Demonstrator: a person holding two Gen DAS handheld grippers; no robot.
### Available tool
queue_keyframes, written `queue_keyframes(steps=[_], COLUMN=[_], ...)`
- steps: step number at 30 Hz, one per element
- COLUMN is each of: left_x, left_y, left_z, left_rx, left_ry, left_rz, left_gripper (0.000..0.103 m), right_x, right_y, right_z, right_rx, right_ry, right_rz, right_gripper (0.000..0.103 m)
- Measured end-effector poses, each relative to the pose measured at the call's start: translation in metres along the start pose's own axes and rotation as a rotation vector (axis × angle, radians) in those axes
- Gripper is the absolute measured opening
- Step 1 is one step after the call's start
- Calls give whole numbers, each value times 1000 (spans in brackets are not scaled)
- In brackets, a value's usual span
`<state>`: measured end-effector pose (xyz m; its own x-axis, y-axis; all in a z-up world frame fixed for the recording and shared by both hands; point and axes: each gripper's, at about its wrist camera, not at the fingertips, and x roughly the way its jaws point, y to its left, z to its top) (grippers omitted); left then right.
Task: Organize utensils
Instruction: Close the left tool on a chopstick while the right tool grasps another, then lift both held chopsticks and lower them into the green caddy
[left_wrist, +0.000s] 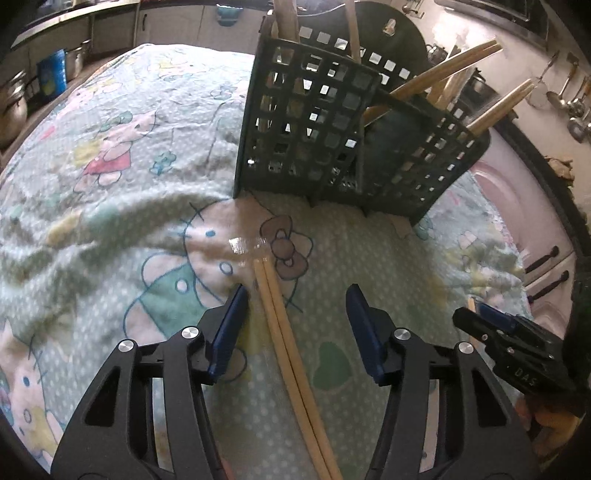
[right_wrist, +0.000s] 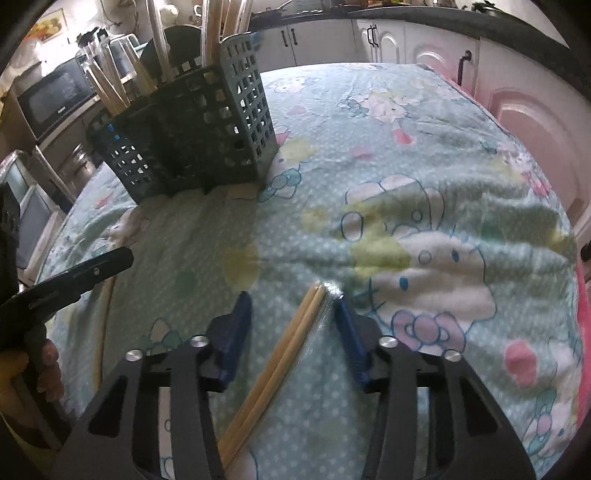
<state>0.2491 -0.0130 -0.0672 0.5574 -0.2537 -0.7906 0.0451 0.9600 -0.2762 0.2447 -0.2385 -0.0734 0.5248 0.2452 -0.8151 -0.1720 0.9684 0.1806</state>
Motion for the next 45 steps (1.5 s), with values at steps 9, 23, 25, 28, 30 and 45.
queue_keyframes(steps=[9, 23, 25, 28, 30, 45], left_x=[8, -116, -136, -161, -178, -190], left_y=[-2, 0, -1, -10, -13, -38], left_z=[17, 82, 95, 114, 128, 175], left_rx=[49, 9, 8, 8, 12, -7], left_ry=[11, -285, -332, -413, -487, -783], left_rz=[112, -121, -144, -161, -148, 10], left_gripper=[7, 1, 1, 1, 1, 1], right_x=[-4, -110, -122, -138, -148, -180], right_y=[13, 48, 48, 45, 43, 23], right_z=[19, 78, 89, 106, 118, 170], right_rx=[-31, -153, -154, -138, -127, -75], right_ry=[-3, -304, -351, -412, -460, -753], right_rz=[124, 340, 350, 363, 367, 268], right_gripper=[7, 5, 5, 5, 5, 5])
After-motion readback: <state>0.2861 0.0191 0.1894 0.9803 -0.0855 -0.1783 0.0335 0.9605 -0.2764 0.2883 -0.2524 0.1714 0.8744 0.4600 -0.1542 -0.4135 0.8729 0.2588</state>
